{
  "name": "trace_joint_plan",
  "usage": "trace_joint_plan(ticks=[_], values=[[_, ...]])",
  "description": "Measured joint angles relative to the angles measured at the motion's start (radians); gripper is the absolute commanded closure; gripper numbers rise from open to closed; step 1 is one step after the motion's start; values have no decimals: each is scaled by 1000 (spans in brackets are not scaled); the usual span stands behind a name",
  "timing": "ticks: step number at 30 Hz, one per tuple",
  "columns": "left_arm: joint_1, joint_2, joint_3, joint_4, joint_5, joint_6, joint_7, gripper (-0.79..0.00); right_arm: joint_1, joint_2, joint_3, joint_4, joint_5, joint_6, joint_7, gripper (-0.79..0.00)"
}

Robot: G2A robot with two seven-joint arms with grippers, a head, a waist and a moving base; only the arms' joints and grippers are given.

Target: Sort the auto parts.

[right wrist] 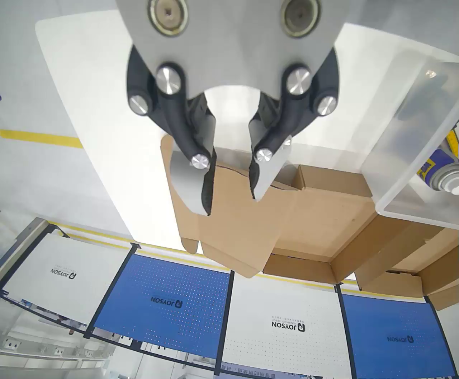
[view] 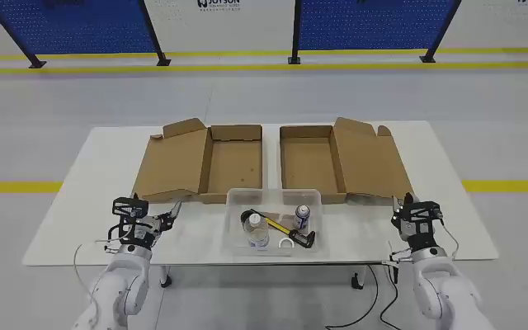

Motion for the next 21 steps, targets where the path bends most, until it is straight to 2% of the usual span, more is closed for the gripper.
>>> trace_joint_plan(ticks=[1, 9, 12, 16, 21], values=[[0, 0, 0, 0, 0, 0, 0, -785, 0, 0, 0, 0, 0, 0, 0, -785], [-30, -3, 25, -25, 12, -29, -22, -785, 0, 0, 0, 0, 0, 0, 0, -785], [-49, -4, 48, -50, -23, -93, -43, -785, 0, 0, 0, 0, 0, 0, 0, -785], [-77, -4, 84, -79, -106, -227, -104, -785, 0, 0, 0, 0, 0, 0, 0, -785], [-112, -3, 136, -80, -156, -360, -169, -785, 0, 0, 0, 0, 0, 0, 0, -785]])
